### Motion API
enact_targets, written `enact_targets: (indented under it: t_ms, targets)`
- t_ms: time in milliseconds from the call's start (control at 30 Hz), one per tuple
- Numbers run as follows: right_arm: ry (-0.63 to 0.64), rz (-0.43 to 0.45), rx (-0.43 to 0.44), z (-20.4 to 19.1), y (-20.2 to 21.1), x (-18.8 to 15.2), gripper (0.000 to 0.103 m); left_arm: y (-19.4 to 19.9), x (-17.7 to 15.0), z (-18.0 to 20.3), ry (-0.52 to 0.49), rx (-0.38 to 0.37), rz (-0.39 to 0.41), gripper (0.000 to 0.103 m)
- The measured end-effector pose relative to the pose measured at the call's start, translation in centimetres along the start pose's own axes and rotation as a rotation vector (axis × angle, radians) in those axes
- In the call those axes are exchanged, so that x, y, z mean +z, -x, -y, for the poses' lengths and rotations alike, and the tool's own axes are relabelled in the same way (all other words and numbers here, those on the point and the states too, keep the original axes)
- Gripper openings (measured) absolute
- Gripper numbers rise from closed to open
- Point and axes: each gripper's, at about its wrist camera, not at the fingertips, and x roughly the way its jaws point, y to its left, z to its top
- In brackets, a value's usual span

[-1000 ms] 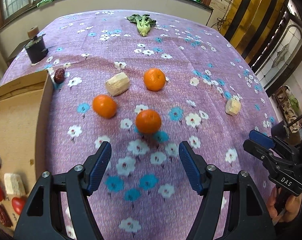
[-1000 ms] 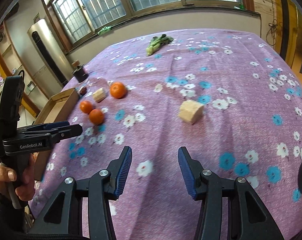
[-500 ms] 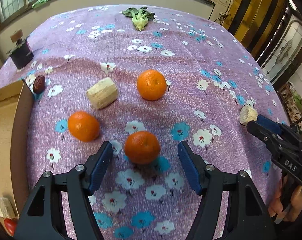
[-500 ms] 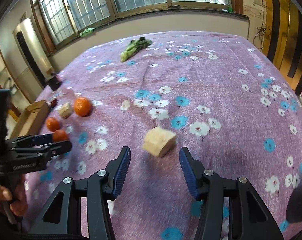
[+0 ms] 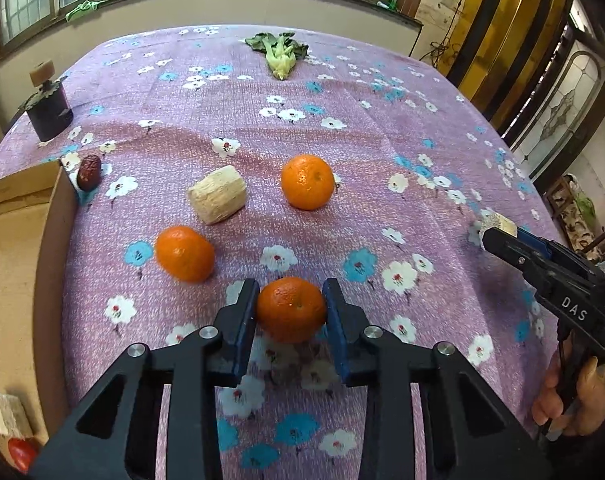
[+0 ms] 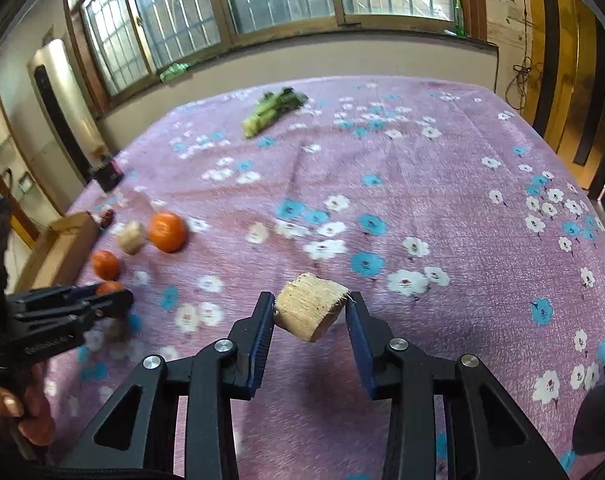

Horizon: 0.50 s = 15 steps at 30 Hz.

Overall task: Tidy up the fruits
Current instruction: 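Grasp an orange with the left tool while the right tool grasps a pale chunk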

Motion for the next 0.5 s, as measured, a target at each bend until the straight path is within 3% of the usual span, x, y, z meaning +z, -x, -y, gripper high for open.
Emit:
enact_targets:
  t_ms: [500]
  targets:
    - [0.064, 0.032, 0.178, -7.3, 3.4, -0.9, 0.037, 6.0, -2.6, -2.2, 0.011, 0.065, 0.065, 0.030]
